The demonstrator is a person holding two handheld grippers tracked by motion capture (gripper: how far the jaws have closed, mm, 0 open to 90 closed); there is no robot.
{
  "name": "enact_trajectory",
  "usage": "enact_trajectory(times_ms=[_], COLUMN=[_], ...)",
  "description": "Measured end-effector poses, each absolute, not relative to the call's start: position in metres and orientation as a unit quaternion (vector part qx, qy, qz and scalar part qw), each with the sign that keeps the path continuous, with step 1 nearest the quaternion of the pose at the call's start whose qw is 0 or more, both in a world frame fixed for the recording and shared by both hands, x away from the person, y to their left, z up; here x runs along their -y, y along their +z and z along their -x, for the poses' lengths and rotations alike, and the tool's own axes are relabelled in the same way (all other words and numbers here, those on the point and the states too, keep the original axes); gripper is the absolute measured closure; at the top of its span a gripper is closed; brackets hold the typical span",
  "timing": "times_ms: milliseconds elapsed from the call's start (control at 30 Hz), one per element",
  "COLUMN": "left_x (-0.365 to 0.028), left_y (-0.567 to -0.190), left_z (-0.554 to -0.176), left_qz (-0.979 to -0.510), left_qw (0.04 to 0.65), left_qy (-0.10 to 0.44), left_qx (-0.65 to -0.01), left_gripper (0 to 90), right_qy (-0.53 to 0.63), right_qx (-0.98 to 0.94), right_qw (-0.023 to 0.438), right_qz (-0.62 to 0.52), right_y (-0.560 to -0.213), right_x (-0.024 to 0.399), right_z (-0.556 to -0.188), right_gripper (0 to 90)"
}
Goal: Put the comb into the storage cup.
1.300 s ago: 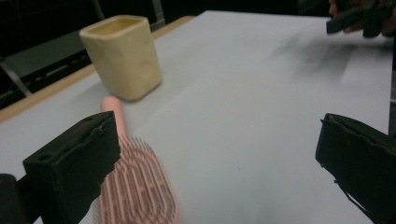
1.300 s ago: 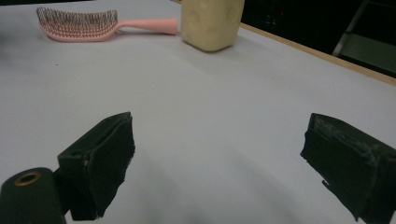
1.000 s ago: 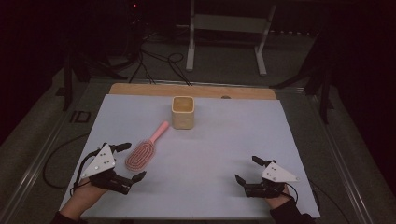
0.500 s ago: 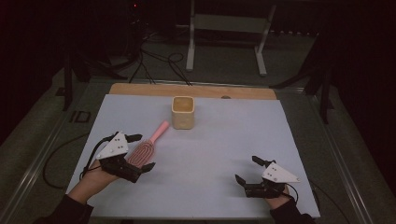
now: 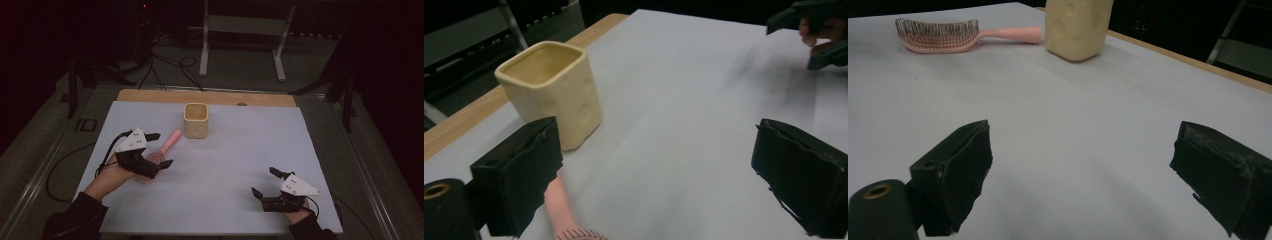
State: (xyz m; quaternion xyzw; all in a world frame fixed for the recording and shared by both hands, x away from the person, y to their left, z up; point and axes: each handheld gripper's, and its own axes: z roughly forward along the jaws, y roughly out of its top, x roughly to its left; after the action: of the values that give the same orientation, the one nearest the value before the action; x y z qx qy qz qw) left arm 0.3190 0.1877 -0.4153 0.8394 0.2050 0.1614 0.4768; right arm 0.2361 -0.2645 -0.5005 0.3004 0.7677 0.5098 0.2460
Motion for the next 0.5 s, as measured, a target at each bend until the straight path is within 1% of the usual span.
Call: enact_trajectory(times_ms=[133,233,333,467,500], left_x=[-0.187,-0.187,-0.187,-0.184,-0.183], left_y=[-0.418,-0.420,-0.423,-0.429,-0.431], left_z=[-0.332,-0.341,-0.350,-0.361,-0.363], left_qz=[-0.842,-0.843,-0.846,-0.851,-0.853], left_qw=[0.470,0.464,0.458,0.446,0.442], left_qy=[0.161,0.161,0.155,0.155,0.157], left_qx=[-0.210,-0.220,-0.226,-0.229,-0.230], left_gripper=[14.1,16.0,19.9,29.2,33.0], right_qy=[0.508,0.509,0.508,0.512,0.511], right_qx=[-0.770,-0.769,-0.770,-0.768,-0.769], right_qw=[0.246,0.245,0.244,0.241,0.240], right_qz=[-0.298,-0.299,-0.298,-0.299,-0.300], right_y=[-0.501,-0.501,-0.501,-0.501,-0.502], right_x=[0.264,0.264,0.264,0.264,0.264], right_z=[-0.236,-0.236,-0.236,-0.237,-0.237], right_gripper=[8.9,8.9,8.9,8.9,8.9])
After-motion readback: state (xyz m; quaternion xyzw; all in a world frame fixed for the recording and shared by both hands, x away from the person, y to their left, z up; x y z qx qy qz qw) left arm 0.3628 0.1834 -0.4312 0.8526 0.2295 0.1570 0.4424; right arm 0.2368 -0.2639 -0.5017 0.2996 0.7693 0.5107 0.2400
